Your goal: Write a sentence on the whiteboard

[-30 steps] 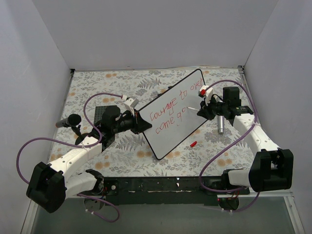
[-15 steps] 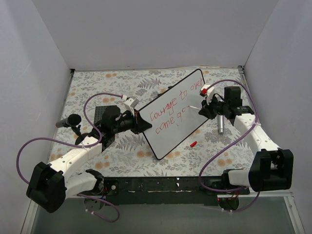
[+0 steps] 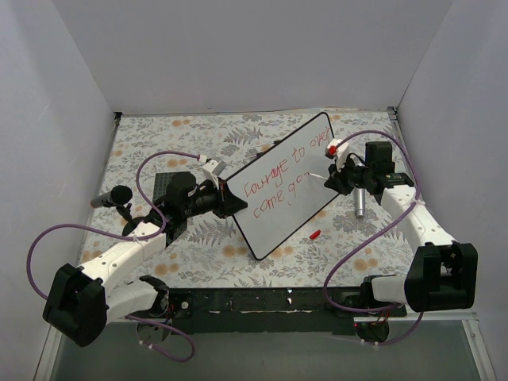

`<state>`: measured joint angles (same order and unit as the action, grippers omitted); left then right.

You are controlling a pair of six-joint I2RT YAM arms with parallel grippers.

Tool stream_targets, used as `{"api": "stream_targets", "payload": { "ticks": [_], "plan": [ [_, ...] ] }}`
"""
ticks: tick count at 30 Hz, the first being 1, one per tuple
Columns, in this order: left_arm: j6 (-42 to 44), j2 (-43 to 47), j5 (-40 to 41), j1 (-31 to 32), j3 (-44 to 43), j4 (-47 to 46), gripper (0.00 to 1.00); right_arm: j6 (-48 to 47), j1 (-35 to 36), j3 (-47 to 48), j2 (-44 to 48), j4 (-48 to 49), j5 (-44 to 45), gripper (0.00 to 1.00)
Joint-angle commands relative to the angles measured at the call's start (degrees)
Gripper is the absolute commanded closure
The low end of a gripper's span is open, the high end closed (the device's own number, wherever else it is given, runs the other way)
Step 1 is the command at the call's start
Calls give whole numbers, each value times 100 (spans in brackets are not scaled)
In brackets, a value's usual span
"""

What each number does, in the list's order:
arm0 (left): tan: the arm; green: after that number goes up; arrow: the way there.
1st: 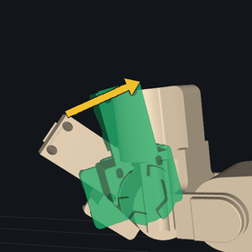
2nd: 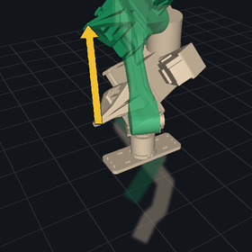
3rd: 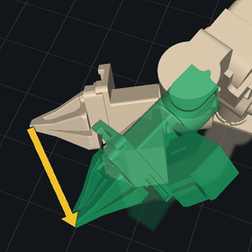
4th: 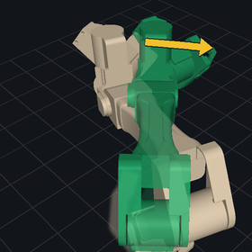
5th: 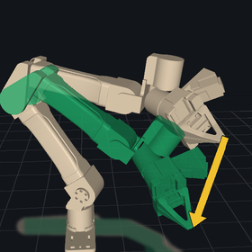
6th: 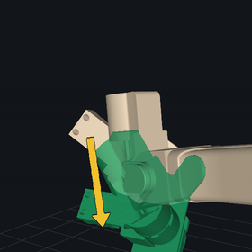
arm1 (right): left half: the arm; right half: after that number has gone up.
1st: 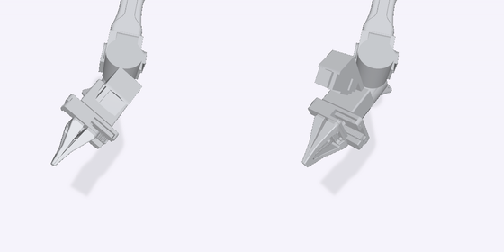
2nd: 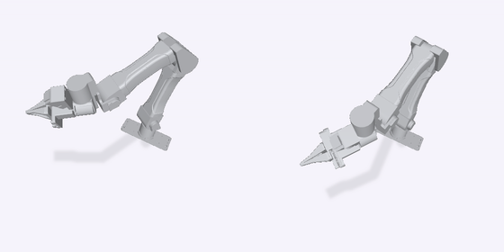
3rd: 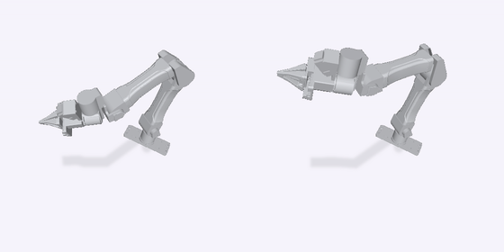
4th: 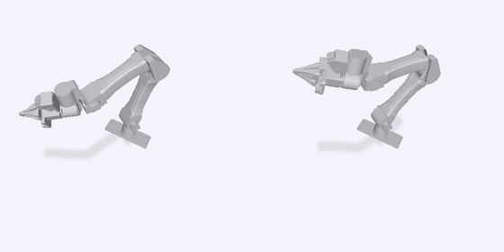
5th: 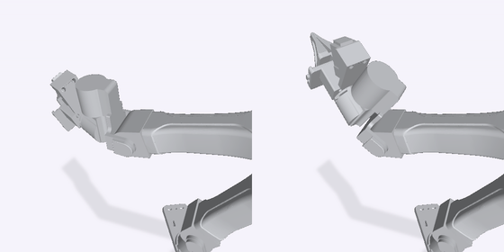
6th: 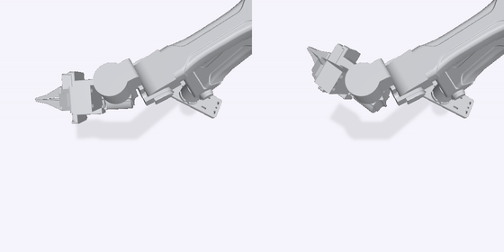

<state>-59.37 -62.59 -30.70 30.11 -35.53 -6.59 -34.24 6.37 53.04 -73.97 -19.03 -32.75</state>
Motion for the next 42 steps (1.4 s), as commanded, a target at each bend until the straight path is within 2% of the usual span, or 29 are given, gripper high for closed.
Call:
{"api": "stream_targets", "payload": {
  "ticks": [1,32,42],
  "plan": [
    [462,-52,-182,48,-121,211,100,-162,-22,-74,76,-110,-64,99],
    [462,-61,-226,48,-121,219,100,93,224,471,111,-57,-152,99],
    [480,-69,-235,48,-112,237,100,128,-206,576,173,48,-170,99]
  ]
}}
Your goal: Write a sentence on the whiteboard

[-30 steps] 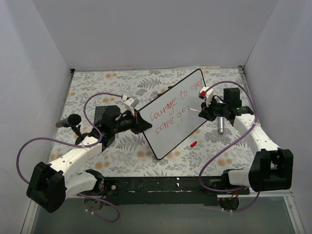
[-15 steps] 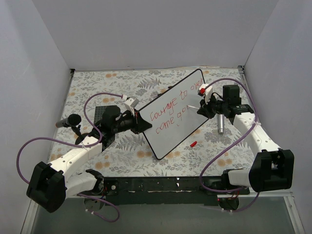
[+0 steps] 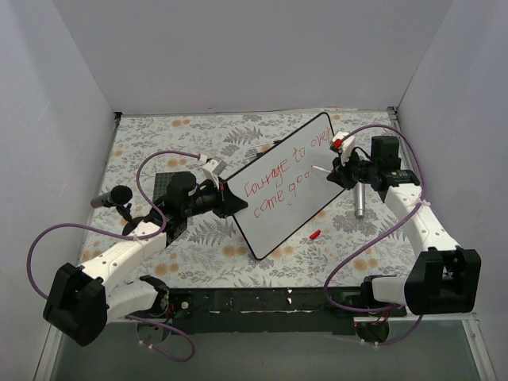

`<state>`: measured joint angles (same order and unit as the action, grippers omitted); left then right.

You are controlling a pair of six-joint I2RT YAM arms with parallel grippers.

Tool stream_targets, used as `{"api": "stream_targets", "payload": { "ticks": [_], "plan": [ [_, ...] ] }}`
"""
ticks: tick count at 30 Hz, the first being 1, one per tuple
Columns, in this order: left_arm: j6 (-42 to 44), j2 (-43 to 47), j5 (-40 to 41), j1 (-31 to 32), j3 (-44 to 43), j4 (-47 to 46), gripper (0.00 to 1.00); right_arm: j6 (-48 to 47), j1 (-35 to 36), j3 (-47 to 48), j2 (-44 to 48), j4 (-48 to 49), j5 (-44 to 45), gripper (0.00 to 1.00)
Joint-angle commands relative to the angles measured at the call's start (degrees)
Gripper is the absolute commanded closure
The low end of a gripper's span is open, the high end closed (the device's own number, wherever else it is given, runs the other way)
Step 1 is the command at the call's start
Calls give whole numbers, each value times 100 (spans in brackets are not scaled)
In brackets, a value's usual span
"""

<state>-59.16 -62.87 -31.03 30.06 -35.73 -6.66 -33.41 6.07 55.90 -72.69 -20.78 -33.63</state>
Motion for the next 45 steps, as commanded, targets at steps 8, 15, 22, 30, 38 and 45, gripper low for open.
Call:
{"api": "stream_targets", "payload": {
  "ticks": [8,15,22,30,38,45],
  "plan": [
    [475,-67,-246,52,-101,226,100,133,-193,466,-158,355,-127,99],
    [475,-94,-272,52,-101,235,100,238,-185,641,-351,434,-100,99],
    [484,-94,-264,52,-110,226,100,80,-185,492,-422,267,-92,99],
    [484,-85,-246,52,-101,226,100,-140,-176,150,-282,135,-74,99],
    [510,-41,-211,52,-101,261,100,-148,-185,-96,-211,100,-39,99],
    [510,-67,-237,52,-119,253,100,-166,-185,-211,-176,47,32,99]
  ]
}}
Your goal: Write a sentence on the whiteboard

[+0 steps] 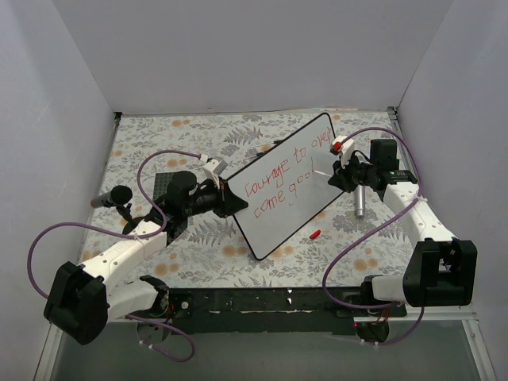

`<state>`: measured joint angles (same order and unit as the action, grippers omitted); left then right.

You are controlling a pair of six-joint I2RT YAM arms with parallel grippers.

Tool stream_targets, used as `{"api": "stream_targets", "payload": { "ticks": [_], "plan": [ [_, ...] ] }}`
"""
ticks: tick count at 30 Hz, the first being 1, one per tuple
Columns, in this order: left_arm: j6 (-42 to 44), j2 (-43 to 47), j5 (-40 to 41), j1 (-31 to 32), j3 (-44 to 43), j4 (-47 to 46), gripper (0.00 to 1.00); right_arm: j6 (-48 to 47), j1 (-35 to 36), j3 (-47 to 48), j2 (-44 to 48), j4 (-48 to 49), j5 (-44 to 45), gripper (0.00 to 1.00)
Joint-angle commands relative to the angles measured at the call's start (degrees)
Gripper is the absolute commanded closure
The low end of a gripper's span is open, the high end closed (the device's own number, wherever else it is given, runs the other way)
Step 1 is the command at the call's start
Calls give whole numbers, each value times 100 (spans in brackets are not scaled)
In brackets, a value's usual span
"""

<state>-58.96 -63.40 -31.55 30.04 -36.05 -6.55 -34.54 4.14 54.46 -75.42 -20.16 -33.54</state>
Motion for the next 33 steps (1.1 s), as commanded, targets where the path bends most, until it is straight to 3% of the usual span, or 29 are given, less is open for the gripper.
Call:
{"api": "stream_targets", "payload": {
  "ticks": [1,33],
  "plan": [
    [499,-6,-185,54,-86,250,100,-52,-1,-75,89,-14,32,99],
    [482,-41,-211,63,-69,242,100,238,139,215,106,118,-276,99]
  ]
}}
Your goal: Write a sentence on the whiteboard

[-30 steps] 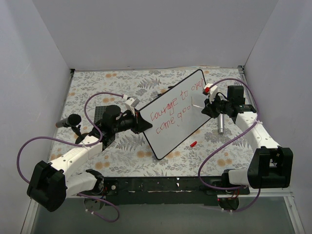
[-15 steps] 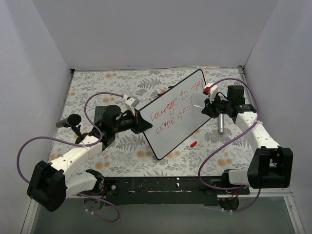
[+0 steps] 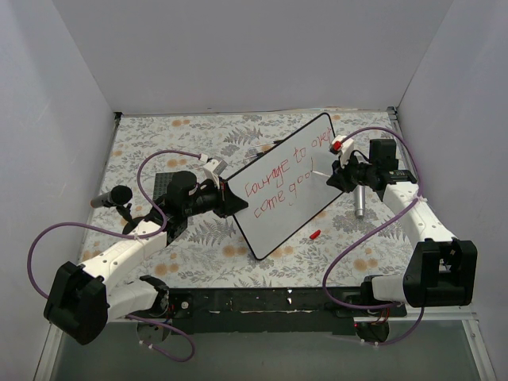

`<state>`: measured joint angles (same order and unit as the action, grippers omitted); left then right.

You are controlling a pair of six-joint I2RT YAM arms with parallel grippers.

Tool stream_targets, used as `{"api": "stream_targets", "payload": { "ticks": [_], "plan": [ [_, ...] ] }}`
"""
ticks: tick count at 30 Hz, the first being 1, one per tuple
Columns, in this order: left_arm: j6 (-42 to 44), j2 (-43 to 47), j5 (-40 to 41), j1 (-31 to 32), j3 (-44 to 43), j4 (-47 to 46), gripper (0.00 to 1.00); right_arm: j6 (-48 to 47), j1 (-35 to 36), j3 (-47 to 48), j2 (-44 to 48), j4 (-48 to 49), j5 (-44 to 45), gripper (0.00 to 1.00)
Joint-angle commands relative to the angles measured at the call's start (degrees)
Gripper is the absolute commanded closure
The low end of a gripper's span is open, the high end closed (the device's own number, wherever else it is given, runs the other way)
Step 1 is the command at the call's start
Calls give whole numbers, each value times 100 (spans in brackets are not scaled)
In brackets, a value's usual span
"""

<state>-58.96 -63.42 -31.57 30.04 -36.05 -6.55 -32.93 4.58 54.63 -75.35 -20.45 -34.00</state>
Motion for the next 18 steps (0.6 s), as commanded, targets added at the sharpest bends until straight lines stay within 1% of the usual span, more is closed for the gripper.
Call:
{"api": "stream_targets", "payload": {
  "ticks": [1,18],
  "plan": [
    [482,-22,-209,54,-77,250,100,85,113,180,100,146,-230,99],
    [491,-48,-174,54,-86,242,100,-82,157,-102,144,15,-55,99]
  ]
}}
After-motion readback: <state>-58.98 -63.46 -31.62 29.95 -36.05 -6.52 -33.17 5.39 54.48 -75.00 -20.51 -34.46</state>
